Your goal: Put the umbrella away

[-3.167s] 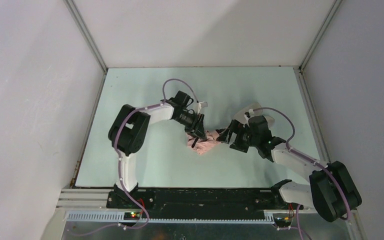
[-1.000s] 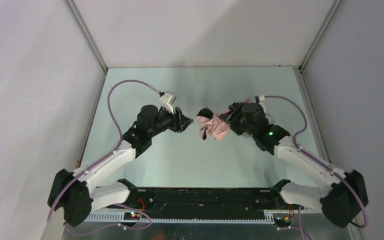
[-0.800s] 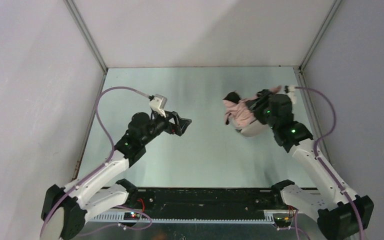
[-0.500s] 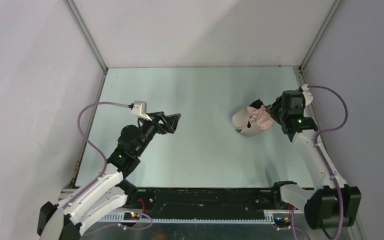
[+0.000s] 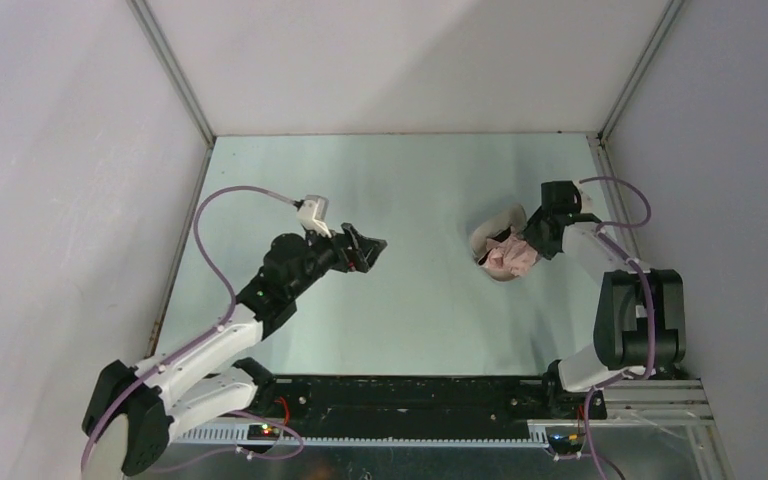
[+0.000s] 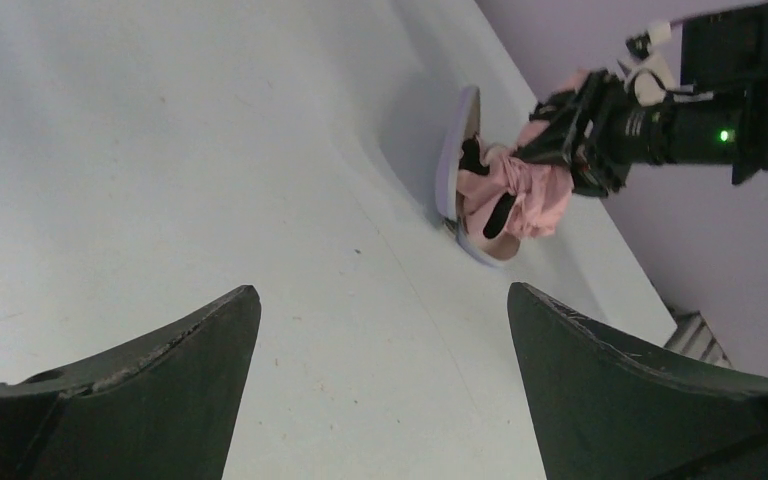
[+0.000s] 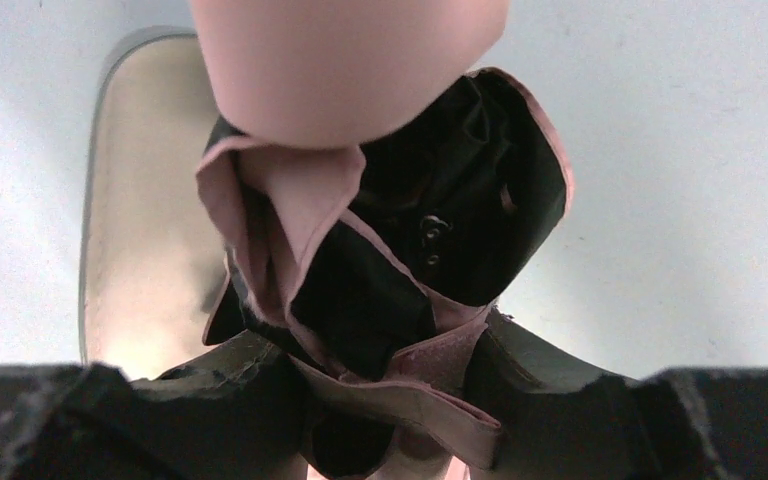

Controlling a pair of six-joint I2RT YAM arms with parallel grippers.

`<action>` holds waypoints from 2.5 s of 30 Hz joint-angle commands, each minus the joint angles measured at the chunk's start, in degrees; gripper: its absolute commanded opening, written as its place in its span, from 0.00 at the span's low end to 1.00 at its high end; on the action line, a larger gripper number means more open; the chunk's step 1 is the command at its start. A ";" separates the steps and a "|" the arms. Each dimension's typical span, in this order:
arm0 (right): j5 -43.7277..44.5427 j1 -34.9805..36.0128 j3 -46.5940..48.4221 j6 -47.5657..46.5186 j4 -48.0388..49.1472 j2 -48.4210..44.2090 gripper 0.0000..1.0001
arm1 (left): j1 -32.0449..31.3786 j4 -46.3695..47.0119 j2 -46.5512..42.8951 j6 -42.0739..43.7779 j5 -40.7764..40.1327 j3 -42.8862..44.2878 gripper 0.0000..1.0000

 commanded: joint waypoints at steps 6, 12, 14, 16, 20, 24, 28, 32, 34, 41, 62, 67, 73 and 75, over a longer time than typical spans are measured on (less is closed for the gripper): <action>-13.98 11.79 -3.90 -0.64 7.20 0.26 0.21 | -2.99 -2.35 7.40 3.39 3.26 7.66 1.00; -17.99 23.57 -9.32 2.83 11.58 -6.19 0.22 | -3.17 -8.82 11.39 5.83 2.85 12.17 1.00; -18.10 25.53 -9.63 3.66 11.33 -9.50 0.22 | -3.18 -10.83 13.22 6.10 3.02 13.69 1.00; -19.11 26.67 -9.73 3.59 11.14 -13.40 0.23 | -3.17 -12.74 15.02 5.82 2.76 15.08 1.00; -15.33 26.44 -9.39 0.65 8.37 -23.30 0.25 | -3.21 -15.78 18.95 4.82 2.35 17.22 0.99; -10.06 25.26 -9.23 -6.34 6.32 -32.01 0.27 | -3.50 -19.86 23.49 3.82 2.67 19.00 0.98; -1.25 25.65 -9.54 -13.07 6.78 -37.75 0.27 | -5.00 -21.12 28.19 2.78 4.28 20.65 0.94; 2.38 25.81 -11.31 -17.39 10.99 -41.10 0.27 | -6.53 -20.80 32.65 1.27 4.81 21.47 0.85; 2.37 25.86 -12.40 -19.29 13.78 -42.10 0.28 | -6.53 -20.14 34.74 0.52 5.09 21.67 0.80; -1.12 28.82 -15.54 -32.47 26.34 -41.25 0.21 | -6.56 -19.93 41.79 1.17 6.37 24.57 0.49; -6.21 52.49 -17.20 -66.91 25.10 -39.17 0.00 | -8.04 -39.14 45.29 29.26 15.03 37.12 0.30; 1.37 60.19 -18.90 -75.44 26.81 -34.04 0.00 | -6.72 -36.64 42.12 25.69 12.48 35.95 0.63; 3.45 63.49 -22.47 -81.62 37.04 -29.58 0.00 | -2.04 -29.56 34.56 16.47 16.22 28.88 0.72; 2.38 62.76 -22.58 -83.41 39.85 -27.97 0.00 | -0.76 -28.74 33.18 14.49 16.35 27.34 0.72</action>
